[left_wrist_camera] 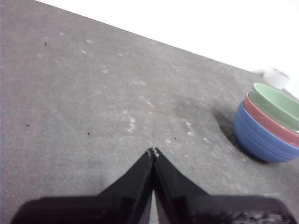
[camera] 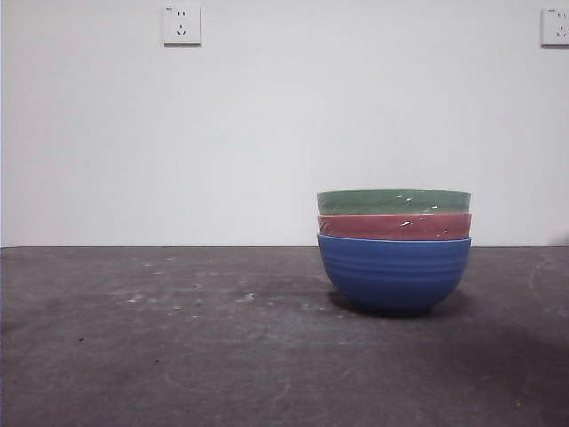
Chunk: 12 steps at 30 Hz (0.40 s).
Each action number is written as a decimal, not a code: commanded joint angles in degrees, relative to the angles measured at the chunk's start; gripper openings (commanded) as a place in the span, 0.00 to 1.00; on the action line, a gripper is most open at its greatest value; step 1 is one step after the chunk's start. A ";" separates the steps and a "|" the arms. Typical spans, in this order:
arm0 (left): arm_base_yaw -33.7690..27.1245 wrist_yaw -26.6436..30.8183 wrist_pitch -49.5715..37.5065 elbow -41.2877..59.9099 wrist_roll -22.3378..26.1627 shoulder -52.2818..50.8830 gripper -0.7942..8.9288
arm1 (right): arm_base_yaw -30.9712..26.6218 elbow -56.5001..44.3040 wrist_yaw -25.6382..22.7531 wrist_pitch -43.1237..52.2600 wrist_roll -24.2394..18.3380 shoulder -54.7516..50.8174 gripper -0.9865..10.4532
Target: Pick up the green bowl on the top,put the green bowl on the left,pick up the red bowl in the middle,put the red bowl on the right
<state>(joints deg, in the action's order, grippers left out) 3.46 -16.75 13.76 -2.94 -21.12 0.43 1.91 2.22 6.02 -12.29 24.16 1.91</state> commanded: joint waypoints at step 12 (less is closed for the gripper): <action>-0.17 -0.28 0.98 -19.67 4.46 21.46 0.08 | 0.02 22.58 0.09 -10.23 -3.15 13.44 0.08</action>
<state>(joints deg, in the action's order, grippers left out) 3.46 -16.78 15.20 -21.32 -19.66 20.10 1.91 23.18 6.04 -22.48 23.53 14.22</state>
